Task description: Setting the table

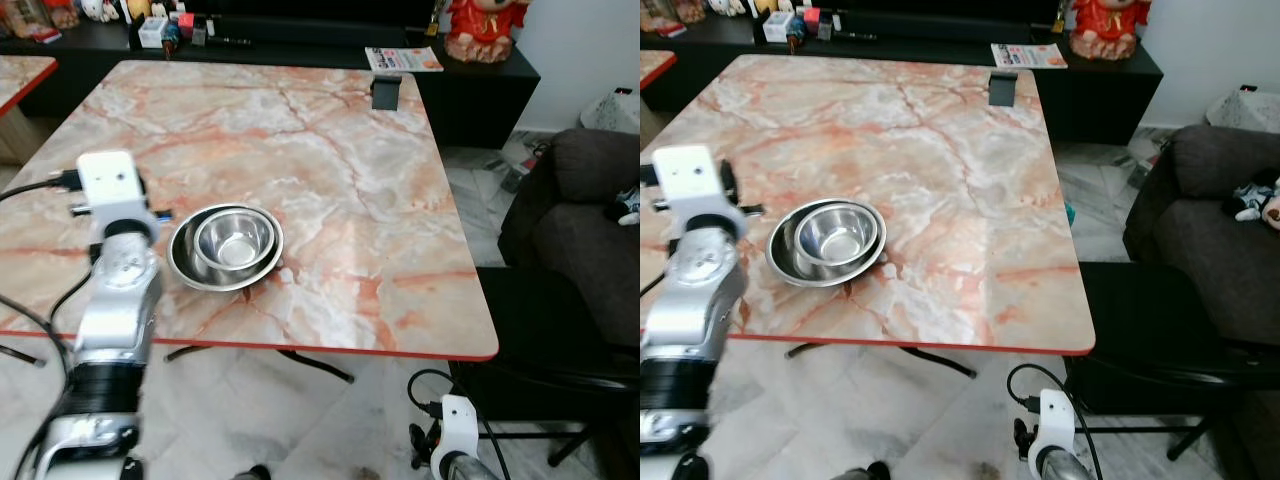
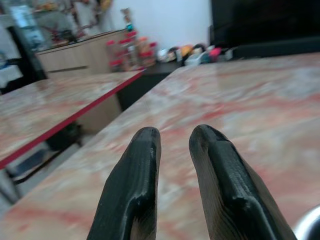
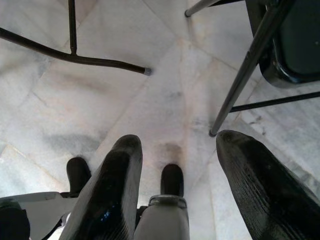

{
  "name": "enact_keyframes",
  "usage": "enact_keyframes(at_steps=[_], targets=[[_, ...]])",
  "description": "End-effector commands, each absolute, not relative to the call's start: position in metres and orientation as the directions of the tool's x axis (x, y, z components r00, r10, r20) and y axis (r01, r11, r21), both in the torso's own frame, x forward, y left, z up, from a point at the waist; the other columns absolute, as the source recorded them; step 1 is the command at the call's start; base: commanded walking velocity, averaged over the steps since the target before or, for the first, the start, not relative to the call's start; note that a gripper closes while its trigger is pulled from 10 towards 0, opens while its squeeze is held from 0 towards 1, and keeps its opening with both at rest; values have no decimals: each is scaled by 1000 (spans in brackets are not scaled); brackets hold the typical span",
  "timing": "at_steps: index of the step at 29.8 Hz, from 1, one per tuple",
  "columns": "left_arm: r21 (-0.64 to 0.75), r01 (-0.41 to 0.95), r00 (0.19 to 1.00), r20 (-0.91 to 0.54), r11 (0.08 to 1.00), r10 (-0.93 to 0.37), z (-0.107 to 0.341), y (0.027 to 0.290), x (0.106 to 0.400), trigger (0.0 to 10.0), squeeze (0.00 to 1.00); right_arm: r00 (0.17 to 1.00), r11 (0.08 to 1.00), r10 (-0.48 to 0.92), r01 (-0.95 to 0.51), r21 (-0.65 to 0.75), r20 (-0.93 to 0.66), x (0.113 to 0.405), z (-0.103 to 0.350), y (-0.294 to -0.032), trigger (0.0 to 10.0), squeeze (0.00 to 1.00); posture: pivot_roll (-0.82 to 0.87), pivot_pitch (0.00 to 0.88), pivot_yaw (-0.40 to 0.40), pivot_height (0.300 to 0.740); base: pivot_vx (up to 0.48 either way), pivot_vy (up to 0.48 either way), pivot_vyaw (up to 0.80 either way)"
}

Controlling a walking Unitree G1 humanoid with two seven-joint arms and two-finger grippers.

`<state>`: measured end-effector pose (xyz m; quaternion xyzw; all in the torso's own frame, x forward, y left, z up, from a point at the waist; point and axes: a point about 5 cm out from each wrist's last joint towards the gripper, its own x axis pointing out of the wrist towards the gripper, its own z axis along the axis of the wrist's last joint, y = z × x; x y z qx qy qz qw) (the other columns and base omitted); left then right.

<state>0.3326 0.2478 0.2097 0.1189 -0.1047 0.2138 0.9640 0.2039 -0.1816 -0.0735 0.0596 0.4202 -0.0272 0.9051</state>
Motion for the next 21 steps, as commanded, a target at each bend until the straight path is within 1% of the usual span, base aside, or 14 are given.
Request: enact_keyframes(at_steps=[1,2,3,6,8,10,11,12,14,15,17,18,21], targets=[[325,-466,878,286,823,384,204,265,323,10000,0,651,989,-8,117,90,-759,202,-74,-183,10000,0,74,126,-50,740,0,0,0],[360,-478,873,292,801,390,202,273,319,10000,0,652,989,-10,119,90,-759,202,-74,-183,10000,0,81,127,-47,740,0,0,0],[394,-491,869,286,777,405,196,287,311,10000,0,653,988,-11,122,90,-758,202,-74,-184,10000,0,83,127,-48,740,0,0,0],[434,-510,860,271,743,433,187,304,301,10000,0,652,988,-13,124,89,-758,201,-74,-184,10000,0,89,129,-47,740,0,0,0],[499,-540,838,242,678,489,174,325,285,10000,0,651,988,-15,126,89,-759,201,-74,-184,10000,0,92,131,-45,740,0,0,0],[568,-569,795,196,595,574,155,347,266,10000,0,650,988,-16,128,88,-760,201,-75,-183,10000,0,101,131,-42,740,0,0,0],[568,-569,795,196,595,574,155,347,266,10000,0,650,988,-16,128,88,-760,201,-75,-183,10000,0,101,131,-42,740,0,0,0],[590,-590,760,175,552,626,146,356,256,10000,0,648,988,-16,127,87,-761,200,-75,-183,10000,0,105,131,-42,740,0,0,0],[619,-596,720,129,512,682,128,364,242,10000,0,648,988,-14,126,88,-762,200,-75,-183,10000,0,109,132,-41,740,0,0,0],[649,-582,686,68,490,724,110,369,231,10000,0,646,988,-12,124,89,-763,200,-75,-182,10000,0,112,131,-42,740,0,0,0],[660,-572,667,30,486,744,98,371,225,10000,0,646,988,-11,123,90,-763,200,-75,-181,10000,0,111,130,-42,740,0,0,0],[665,-559,648,-23,495,762,84,371,218,10000,0,646,988,-10,123,91,-763,200,-75,-181,10000,0,111,132,-42,740,0,0,0],[687,-524,610,-108,503,785,58,370,205,10000,0,647,988,-9,121,91,-763,201,-75,-180,10000,0,108,129,-41,740,0,0,0]])
